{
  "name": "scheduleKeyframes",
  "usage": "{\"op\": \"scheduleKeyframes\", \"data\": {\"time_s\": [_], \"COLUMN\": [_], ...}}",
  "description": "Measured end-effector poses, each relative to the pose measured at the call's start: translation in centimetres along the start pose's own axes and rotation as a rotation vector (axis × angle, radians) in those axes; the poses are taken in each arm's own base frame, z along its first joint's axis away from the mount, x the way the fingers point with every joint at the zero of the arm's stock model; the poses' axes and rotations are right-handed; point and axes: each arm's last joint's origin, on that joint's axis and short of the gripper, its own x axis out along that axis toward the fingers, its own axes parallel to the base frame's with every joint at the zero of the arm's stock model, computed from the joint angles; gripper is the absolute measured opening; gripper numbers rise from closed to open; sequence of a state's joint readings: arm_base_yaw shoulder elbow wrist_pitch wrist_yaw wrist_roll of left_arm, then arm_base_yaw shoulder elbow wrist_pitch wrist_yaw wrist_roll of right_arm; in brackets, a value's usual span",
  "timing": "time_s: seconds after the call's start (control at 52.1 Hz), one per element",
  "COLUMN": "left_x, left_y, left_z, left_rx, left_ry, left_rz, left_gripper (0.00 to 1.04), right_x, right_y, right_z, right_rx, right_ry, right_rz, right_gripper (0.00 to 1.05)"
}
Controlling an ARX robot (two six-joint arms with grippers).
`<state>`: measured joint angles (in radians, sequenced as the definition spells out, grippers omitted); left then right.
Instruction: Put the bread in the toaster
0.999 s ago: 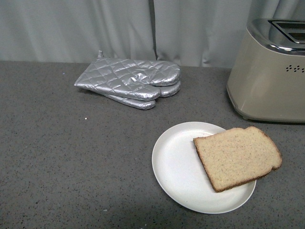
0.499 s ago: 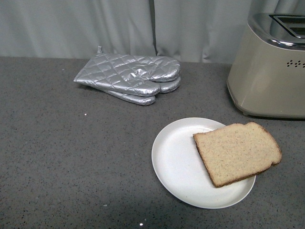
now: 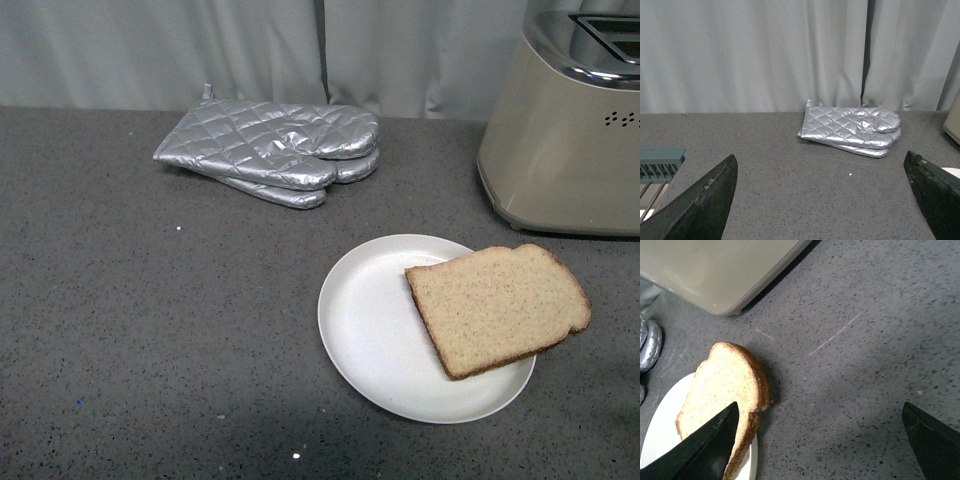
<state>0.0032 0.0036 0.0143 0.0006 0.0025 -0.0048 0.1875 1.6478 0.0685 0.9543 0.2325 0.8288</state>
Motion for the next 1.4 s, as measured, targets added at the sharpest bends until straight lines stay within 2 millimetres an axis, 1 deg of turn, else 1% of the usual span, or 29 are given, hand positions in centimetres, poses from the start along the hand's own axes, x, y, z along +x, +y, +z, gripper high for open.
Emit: {"op": "scheduleKeyframes", "data": {"time_s": [0.134,0.211,0.499,0.519,0.845,1.056,1.172,1.191,1.306,1.402], "left_x": [0.0,0.0,0.0,0.0,0.0,0.0,0.0,0.0,0.0,0.0], "left_y": [0.0,0.0,0.0,0.0,0.0,0.0,0.0,0.0,0.0,0.0], "left_z": [0.0,0.0,0.0,0.0,0.0,0.0,0.0,0.0,0.0,0.0], "left_rx": [0.0,0.0,0.0,0.0,0.0,0.0,0.0,0.0,0.0,0.0], "left_ry": [0.0,0.0,0.0,0.0,0.0,0.0,0.0,0.0,0.0,0.0], "left_rz": [0.0,0.0,0.0,0.0,0.0,0.0,0.0,0.0,0.0,0.0], "left_gripper": [0.98,0.98,0.98,0.98,0.98,0.98,0.98,0.98,0.98,0.98], "right_x": [0.9,1.8,4.4,6.9,9.0,9.7,9.8,9.8,9.7,9.3], "right_y": [0.7,1.1,1.7,3.4,5.2,6.0,6.0,6.0,6.2,6.7], "right_z": [-0.7,-1.2,-2.2,-2.0,-1.8,-1.9,-2.1,-2.1,-2.1,-1.6], "right_rx": [-0.001,0.001,0.026,0.013,0.004,0.001,-0.003,-0.001,0.014,0.026], "right_ry": [0.015,0.03,0.061,0.067,0.061,0.061,0.071,0.072,0.073,0.068], "right_rz": [0.033,0.04,0.026,0.035,0.04,0.045,0.039,0.039,0.039,0.05], "right_gripper": [0.95,0.95,0.95,0.95,0.95,0.94,0.74,0.69,0.44,0.24]}}
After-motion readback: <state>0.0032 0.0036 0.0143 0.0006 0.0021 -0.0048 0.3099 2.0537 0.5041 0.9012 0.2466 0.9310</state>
